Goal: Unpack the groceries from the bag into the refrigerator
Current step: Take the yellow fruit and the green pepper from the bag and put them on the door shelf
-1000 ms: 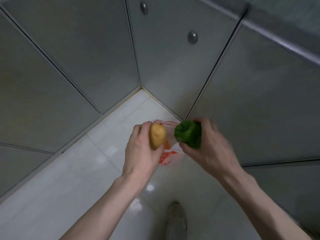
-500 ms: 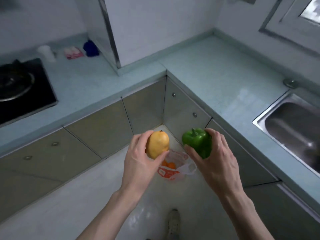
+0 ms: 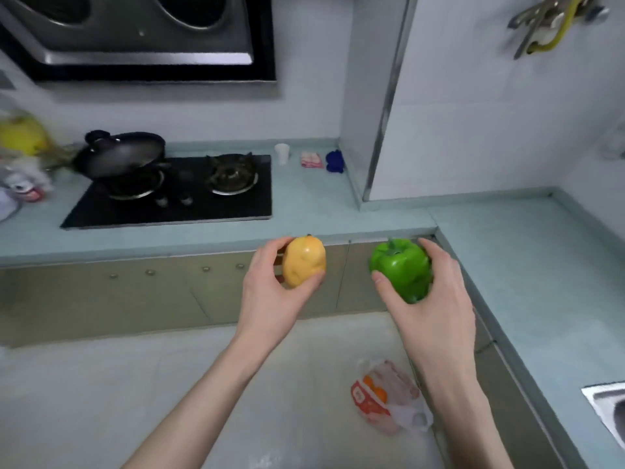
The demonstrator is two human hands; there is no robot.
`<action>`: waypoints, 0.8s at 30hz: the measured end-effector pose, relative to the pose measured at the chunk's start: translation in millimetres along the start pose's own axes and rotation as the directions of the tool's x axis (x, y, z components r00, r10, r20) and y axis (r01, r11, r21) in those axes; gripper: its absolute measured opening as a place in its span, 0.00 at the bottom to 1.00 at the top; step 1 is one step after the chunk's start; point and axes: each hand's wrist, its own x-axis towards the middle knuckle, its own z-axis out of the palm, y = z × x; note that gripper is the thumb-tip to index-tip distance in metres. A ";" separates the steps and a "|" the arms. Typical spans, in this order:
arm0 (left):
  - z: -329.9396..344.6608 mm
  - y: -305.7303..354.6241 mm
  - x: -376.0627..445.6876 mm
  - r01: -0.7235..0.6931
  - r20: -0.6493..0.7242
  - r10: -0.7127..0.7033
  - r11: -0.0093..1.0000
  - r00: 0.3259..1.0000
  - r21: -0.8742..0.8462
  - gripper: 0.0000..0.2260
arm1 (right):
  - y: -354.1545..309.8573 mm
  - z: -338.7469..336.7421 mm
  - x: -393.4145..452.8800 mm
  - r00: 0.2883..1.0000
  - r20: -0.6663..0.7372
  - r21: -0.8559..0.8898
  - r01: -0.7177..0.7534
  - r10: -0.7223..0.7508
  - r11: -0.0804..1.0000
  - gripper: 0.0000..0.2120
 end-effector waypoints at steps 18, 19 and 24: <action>-202.8 -22.8 -95.7 0.179 -0.669 -0.174 0.982 0.723 -0.061 0.27 | -133.1 153.0 -42.4 0.691 0.537 0.538 0.161 -0.484 0.827 0.28; -214.9 -22.1 -106.3 0.193 -0.697 -0.176 0.980 0.695 -0.055 0.27 | -142.7 160.2 -53.1 0.660 0.552 0.558 0.163 -0.510 0.814 0.28; -277.6 -11.9 -162.9 0.237 -0.802 -0.165 0.971 0.573 -0.030 0.24 | -193.2 187.9 -115.6 0.513 0.596 0.651 0.142 -0.618 0.746 0.27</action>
